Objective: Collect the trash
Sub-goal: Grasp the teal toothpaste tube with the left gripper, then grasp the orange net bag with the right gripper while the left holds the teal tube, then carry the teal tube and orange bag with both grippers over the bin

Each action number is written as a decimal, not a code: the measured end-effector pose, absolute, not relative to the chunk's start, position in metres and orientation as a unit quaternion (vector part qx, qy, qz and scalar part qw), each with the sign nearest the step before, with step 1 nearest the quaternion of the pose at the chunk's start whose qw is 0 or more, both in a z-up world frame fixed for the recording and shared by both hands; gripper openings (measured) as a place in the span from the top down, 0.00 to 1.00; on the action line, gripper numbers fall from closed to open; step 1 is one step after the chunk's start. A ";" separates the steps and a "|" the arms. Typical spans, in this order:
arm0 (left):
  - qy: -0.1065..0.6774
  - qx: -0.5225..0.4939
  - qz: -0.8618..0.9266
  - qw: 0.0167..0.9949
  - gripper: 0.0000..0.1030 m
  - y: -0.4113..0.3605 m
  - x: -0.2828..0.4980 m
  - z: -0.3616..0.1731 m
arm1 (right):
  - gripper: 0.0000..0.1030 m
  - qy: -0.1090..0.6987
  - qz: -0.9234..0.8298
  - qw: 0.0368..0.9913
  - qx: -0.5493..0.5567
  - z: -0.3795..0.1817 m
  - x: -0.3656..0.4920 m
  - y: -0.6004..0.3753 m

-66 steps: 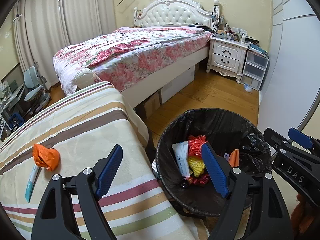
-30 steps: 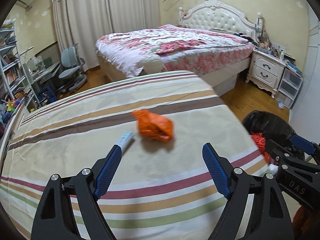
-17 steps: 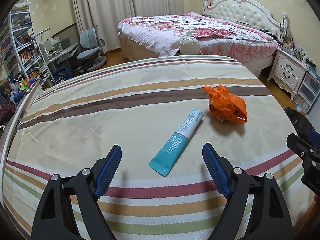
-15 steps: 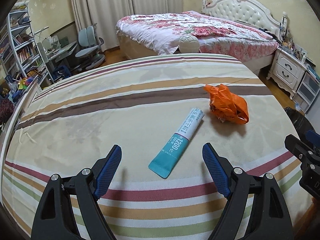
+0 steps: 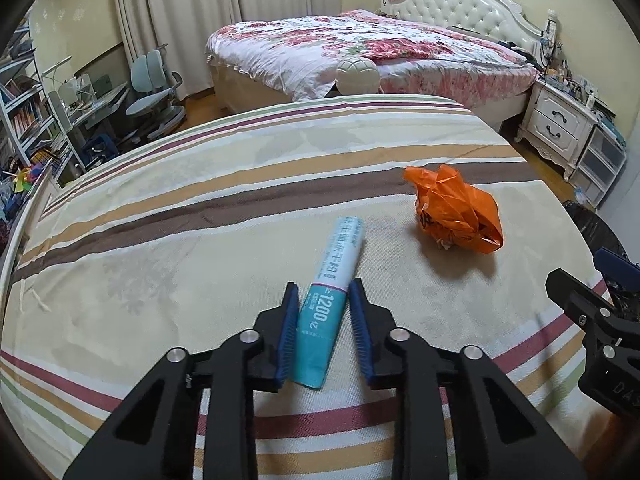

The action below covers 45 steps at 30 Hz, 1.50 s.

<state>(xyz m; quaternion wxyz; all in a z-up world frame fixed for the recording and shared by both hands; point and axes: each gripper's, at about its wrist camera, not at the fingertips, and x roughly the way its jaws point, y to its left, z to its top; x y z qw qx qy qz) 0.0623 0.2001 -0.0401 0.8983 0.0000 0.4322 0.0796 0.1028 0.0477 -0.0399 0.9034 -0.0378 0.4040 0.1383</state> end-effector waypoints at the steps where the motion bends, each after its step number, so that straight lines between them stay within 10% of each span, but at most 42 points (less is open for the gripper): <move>1: 0.432 0.002 0.081 0.898 0.79 0.201 0.062 -0.040 | 0.24 0.404 0.140 0.903 -0.038 -0.040 0.103 0.049; 23: 0.429 -0.030 0.124 0.894 0.81 0.251 0.054 -0.038 | 0.24 0.403 0.194 0.892 -0.070 -0.040 0.133 0.122; 31: 0.428 -0.036 0.124 0.894 0.81 0.254 0.055 -0.038 | 0.49 0.419 0.197 0.882 -0.084 -0.051 0.137 0.133; 45: 0.422 -0.039 0.118 0.898 0.81 0.248 0.048 -0.033 | 0.50 0.416 0.192 0.885 -0.080 -0.050 0.115 0.116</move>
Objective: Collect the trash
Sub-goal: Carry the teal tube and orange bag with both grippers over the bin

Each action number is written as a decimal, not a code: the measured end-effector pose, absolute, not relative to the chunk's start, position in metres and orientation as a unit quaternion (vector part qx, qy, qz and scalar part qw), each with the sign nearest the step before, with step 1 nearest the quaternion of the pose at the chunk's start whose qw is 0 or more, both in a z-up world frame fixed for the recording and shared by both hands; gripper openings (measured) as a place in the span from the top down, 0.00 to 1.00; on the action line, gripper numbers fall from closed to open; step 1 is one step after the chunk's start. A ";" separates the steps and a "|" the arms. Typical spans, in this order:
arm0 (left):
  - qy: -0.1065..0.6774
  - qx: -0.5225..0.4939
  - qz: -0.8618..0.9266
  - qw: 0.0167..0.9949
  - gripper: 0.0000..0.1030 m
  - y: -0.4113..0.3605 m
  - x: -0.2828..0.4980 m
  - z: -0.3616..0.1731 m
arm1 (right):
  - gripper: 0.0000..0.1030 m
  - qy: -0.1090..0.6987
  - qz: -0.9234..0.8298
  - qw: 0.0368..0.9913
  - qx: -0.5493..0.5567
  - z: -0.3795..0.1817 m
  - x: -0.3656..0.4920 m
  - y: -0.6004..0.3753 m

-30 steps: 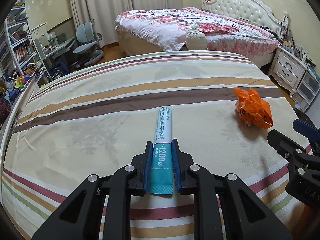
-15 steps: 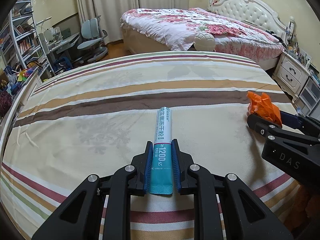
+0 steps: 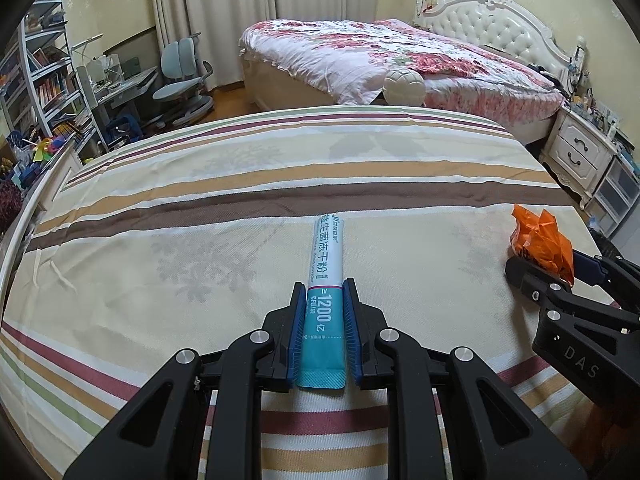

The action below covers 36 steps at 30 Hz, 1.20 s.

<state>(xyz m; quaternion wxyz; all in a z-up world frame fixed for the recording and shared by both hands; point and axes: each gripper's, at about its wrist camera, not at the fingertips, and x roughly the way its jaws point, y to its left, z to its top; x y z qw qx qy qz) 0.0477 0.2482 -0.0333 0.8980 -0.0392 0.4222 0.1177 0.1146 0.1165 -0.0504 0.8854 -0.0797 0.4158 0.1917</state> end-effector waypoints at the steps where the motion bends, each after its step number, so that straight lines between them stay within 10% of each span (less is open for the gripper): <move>1: 0.422 -0.040 0.116 0.898 0.81 0.248 0.047 -0.033 | 0.50 0.416 0.191 0.886 -0.078 -0.050 0.112 0.114; 36: 0.384 -0.003 0.005 0.923 0.81 0.124 0.034 -0.004 | 0.50 0.385 0.092 0.918 -0.012 -0.026 0.063 -0.029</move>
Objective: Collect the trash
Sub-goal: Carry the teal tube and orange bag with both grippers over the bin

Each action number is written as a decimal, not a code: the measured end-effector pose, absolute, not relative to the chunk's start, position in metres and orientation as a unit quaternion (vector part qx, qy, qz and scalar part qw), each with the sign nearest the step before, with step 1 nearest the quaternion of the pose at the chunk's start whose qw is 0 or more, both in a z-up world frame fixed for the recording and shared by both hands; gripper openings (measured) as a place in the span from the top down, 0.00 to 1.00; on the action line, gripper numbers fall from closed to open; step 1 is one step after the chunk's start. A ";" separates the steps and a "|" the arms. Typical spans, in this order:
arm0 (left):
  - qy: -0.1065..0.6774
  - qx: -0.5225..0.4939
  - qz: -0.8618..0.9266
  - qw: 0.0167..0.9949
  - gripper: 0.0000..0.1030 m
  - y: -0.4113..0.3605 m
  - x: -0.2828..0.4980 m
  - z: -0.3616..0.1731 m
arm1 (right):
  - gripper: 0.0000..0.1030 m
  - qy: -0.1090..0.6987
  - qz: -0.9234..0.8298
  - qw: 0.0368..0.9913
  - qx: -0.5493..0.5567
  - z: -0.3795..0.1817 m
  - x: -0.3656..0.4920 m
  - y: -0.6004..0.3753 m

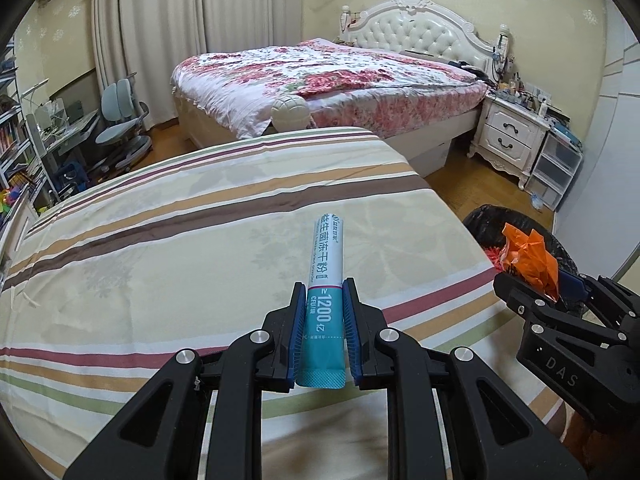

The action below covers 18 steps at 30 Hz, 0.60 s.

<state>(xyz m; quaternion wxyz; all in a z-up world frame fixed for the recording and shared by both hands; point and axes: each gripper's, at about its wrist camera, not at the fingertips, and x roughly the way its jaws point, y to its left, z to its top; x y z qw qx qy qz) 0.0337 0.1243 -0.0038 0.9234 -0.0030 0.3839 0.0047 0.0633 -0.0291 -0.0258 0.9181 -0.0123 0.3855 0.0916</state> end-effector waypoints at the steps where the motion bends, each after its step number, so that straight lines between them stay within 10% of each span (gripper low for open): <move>1: 0.383 -0.001 0.001 0.924 0.81 0.120 0.035 -0.003 | 0.50 0.385 0.087 0.919 -0.010 -0.026 0.064 -0.034; 18: 0.373 0.042 -0.075 0.924 0.81 0.034 0.060 0.001 | 0.50 0.375 0.004 0.927 0.033 -0.023 0.072 -0.124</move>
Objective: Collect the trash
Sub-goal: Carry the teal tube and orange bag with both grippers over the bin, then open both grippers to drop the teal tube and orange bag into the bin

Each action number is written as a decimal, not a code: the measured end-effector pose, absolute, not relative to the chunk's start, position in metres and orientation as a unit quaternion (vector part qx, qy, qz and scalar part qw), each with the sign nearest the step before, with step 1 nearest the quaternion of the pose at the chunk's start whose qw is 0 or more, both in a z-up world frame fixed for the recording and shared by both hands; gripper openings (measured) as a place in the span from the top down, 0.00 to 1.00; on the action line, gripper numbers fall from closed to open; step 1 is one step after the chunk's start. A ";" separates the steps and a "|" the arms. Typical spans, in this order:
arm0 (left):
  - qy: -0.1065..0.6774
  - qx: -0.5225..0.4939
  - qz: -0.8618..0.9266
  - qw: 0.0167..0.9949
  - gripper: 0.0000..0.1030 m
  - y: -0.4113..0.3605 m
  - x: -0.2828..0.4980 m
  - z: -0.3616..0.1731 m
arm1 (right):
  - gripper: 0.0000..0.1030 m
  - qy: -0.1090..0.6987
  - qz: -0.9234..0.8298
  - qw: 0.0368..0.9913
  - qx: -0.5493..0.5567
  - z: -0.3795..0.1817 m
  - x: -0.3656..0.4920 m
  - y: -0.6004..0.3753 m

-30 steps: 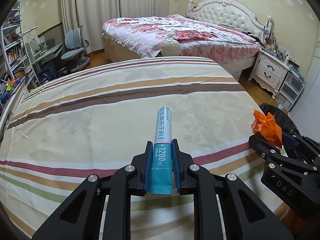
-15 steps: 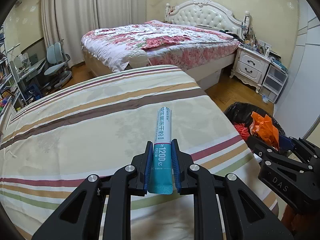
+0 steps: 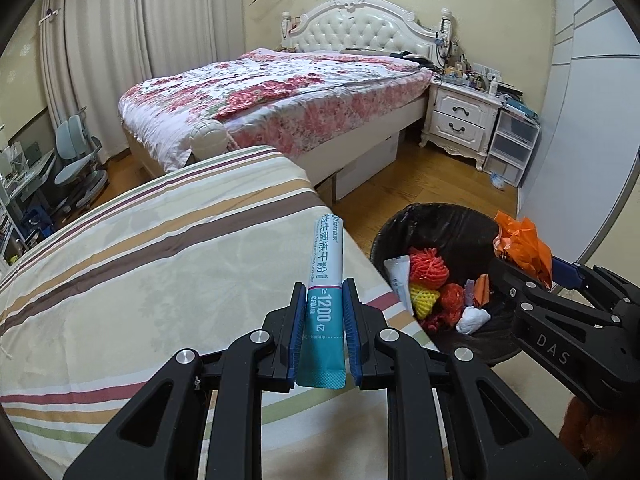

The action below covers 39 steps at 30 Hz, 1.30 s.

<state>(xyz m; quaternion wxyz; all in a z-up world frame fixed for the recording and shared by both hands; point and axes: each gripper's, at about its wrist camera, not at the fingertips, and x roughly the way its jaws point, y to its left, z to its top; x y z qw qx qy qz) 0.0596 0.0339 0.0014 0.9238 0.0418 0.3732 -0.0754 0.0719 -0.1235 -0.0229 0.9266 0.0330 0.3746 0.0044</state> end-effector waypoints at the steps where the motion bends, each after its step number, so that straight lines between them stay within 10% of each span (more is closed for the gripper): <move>1: 0.373 0.044 -0.079 0.923 0.81 0.029 0.061 0.001 | 0.50 0.374 0.000 0.927 0.035 -0.023 0.072 -0.128; 39: 0.381 0.081 -0.116 0.914 0.81 -0.067 0.114 -0.026 | 0.50 0.381 -0.070 0.919 0.076 -0.038 0.107 -0.204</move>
